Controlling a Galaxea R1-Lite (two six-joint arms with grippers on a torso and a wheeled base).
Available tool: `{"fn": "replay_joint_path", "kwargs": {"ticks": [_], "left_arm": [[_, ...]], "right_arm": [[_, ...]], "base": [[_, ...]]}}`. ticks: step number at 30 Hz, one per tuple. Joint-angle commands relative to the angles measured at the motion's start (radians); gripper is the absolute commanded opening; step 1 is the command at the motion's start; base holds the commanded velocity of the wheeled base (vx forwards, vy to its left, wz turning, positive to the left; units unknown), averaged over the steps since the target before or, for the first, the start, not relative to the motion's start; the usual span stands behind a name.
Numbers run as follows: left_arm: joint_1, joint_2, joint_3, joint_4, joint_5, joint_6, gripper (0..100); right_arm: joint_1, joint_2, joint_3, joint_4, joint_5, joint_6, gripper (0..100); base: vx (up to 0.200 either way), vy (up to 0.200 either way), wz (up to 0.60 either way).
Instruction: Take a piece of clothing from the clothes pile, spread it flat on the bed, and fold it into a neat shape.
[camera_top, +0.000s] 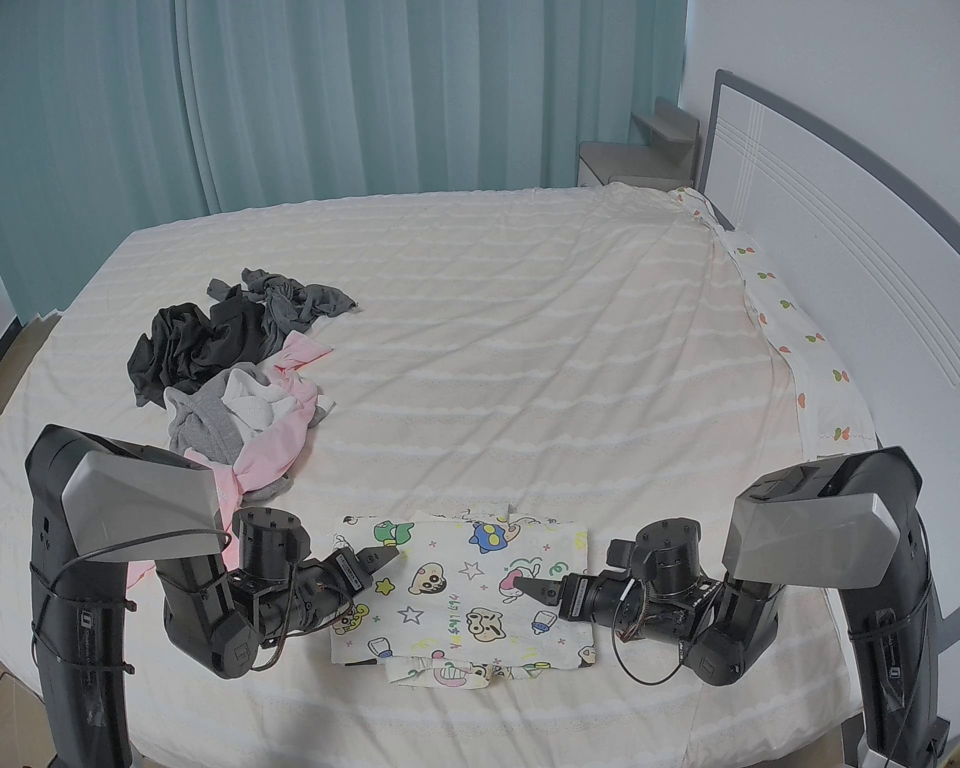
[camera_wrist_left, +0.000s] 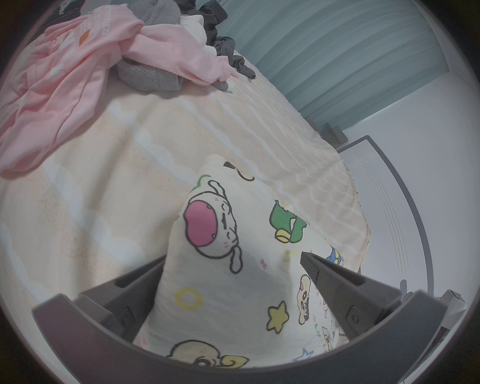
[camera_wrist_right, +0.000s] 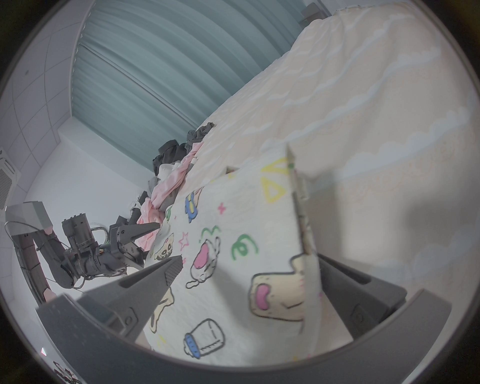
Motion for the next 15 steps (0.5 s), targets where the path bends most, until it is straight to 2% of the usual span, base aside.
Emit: {"fn": "replay_joint_path", "kwargs": {"ticks": [1, 4, 5, 8, 15], "left_arm": [[-0.001, -0.001, 0.018, -0.035, -0.025, -0.013, 100], [0.000, -0.001, 0.033, -0.060, -0.047, -0.019, 100], [0.000, -0.001, 0.059, -0.078, -0.067, -0.017, 0], [0.000, 0.000, 0.085, -0.123, -0.093, -0.016, 0], [-0.001, 0.010, 0.133, -0.205, -0.094, -0.014, 0]], "right_arm": [[0.014, 0.015, -0.014, 0.002, 0.000, -0.002, 100], [0.017, 0.016, -0.014, 0.003, 0.000, -0.003, 100], [0.023, 0.015, -0.018, 0.009, 0.000, -0.003, 0], [0.024, 0.016, -0.023, 0.012, 0.000, -0.003, 0], [0.027, 0.013, -0.012, 0.000, -0.003, -0.005, 0]], "base": [[0.000, 0.000, 0.00], [0.000, 0.000, 0.00], [0.000, 0.000, 0.00], [0.000, 0.000, 0.00], [0.000, 0.000, 0.00]]}}
